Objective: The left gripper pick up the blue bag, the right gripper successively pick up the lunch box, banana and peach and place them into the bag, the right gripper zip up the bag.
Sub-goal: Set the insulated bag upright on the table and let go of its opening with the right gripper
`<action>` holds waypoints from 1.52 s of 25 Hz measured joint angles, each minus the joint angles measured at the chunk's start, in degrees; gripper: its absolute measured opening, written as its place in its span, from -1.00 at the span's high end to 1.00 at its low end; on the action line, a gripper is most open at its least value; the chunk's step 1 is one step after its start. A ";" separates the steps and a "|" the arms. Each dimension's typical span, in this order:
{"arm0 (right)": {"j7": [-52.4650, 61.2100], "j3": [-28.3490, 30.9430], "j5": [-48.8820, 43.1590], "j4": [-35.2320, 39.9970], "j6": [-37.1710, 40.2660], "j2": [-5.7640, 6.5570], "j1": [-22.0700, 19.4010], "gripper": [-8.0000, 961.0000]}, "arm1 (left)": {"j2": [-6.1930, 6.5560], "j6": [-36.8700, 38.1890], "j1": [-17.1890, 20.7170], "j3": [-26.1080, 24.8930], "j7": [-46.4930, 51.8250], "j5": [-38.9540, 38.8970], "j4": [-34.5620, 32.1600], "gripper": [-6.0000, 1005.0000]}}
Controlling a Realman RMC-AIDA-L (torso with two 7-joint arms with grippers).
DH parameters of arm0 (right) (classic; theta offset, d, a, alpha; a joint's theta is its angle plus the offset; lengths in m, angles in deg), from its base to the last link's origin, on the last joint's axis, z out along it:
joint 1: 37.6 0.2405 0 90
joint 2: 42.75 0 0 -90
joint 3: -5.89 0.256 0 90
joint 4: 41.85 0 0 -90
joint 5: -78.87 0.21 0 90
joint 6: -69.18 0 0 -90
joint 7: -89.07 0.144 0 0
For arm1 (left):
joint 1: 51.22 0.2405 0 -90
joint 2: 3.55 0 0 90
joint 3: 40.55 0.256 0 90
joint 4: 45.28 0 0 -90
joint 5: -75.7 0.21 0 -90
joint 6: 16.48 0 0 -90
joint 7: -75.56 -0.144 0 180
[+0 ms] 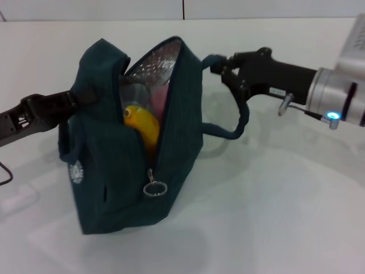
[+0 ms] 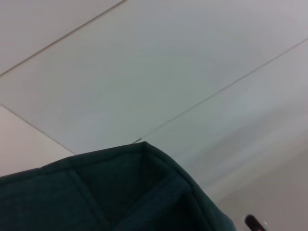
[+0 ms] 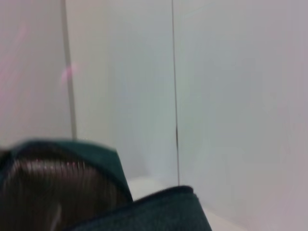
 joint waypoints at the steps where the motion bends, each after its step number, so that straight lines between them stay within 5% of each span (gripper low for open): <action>1: -0.93 0.03 1.54 0.62 0.93 0.14 -0.85 0.82 | -0.01 0.00 -0.12 0.04 0.00 0.00 0.00 0.90; 14: -3.59 11.47 4.70 0.93 10.91 0.77 -6.83 0.83 | -0.32 1.61 -3.36 0.14 -0.09 -0.21 1.57 0.90; 38: -3.39 13.99 4.72 0.40 13.78 0.78 -8.52 0.82 | 0.23 1.21 -3.53 -3.68 -2.12 -3.09 4.41 0.90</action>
